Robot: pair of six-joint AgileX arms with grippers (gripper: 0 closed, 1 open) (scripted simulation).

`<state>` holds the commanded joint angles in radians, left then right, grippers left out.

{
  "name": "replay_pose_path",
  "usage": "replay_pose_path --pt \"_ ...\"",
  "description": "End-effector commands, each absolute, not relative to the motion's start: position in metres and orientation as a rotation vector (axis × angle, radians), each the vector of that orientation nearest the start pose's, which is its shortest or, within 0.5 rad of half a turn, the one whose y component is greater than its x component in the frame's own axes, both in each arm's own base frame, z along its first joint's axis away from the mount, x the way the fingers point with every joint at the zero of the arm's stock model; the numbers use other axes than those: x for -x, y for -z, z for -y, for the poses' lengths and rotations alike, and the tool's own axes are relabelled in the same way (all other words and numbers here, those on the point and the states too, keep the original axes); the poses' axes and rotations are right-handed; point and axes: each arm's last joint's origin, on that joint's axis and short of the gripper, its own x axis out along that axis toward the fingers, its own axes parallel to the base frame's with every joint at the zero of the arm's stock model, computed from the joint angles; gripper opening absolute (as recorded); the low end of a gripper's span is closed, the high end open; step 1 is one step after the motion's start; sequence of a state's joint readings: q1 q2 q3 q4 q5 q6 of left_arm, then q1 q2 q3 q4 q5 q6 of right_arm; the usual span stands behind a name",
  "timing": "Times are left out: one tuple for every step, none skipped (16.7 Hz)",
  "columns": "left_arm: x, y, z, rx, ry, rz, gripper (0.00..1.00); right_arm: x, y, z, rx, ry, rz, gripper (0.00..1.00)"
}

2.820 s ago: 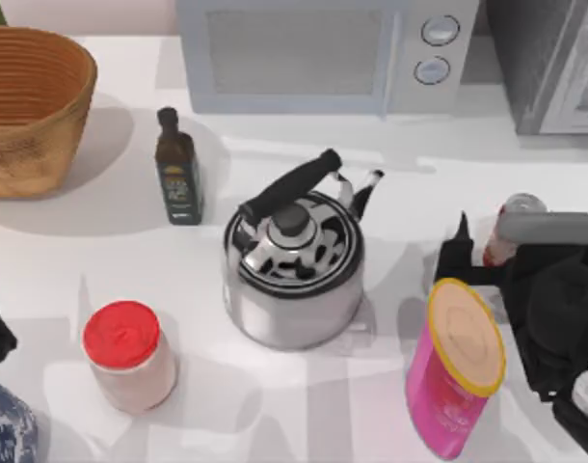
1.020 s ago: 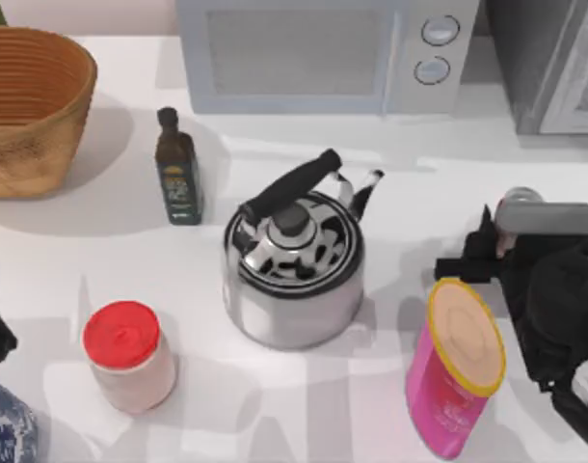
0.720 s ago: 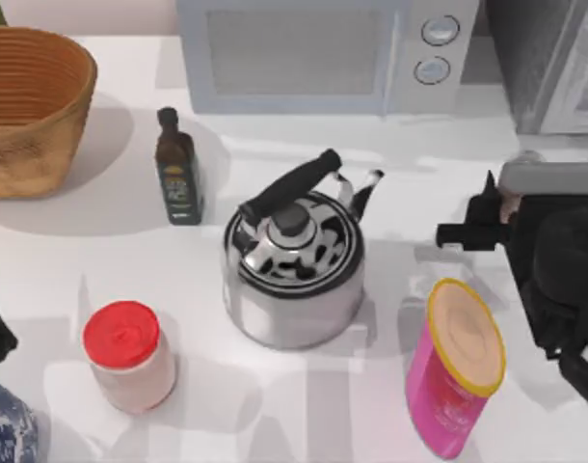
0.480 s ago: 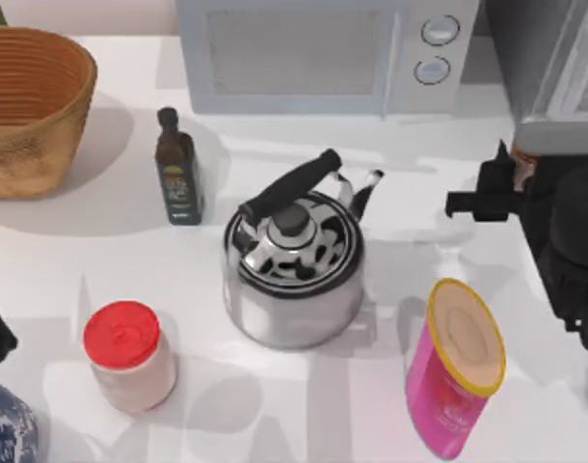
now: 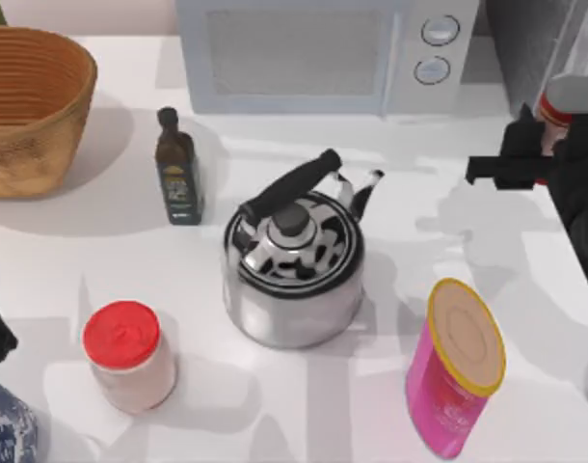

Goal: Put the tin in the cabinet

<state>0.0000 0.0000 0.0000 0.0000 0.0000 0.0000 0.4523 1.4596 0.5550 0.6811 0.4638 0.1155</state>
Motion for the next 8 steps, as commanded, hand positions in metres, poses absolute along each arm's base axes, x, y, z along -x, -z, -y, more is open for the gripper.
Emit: replay_pose_path --pt "-0.106 -0.16 0.001 0.0 0.0 0.0 1.0 -0.265 -0.185 -0.114 -0.004 0.01 -0.194 0.0" --pt "-0.106 -0.16 0.001 0.0 0.0 0.0 1.0 -0.265 -0.185 -0.114 -0.004 0.01 -0.194 0.0" --pt "-0.106 -0.16 0.001 0.0 0.0 0.0 1.0 -0.265 -0.184 -0.114 -0.004 0.012 -0.197 0.0" --pt "-0.106 -0.16 0.001 0.0 0.0 0.0 1.0 -0.265 -0.184 -0.114 -0.004 0.012 -0.197 0.0" --pt "-0.106 -0.16 0.001 0.0 0.0 0.0 1.0 -0.264 -0.185 -0.113 -0.006 0.008 -0.193 0.0" --pt "-0.106 -0.16 0.001 0.0 0.0 0.0 1.0 -0.262 -0.188 -0.112 -0.008 0.002 -0.187 0.0" --pt "-0.106 -0.16 0.001 0.0 0.0 0.0 1.0 -0.258 -0.192 -0.109 -0.011 -0.006 -0.18 0.0" --pt "-0.106 -0.16 0.001 0.0 0.0 0.0 1.0 -0.254 -0.197 -0.105 -0.013 -0.013 -0.171 0.0"
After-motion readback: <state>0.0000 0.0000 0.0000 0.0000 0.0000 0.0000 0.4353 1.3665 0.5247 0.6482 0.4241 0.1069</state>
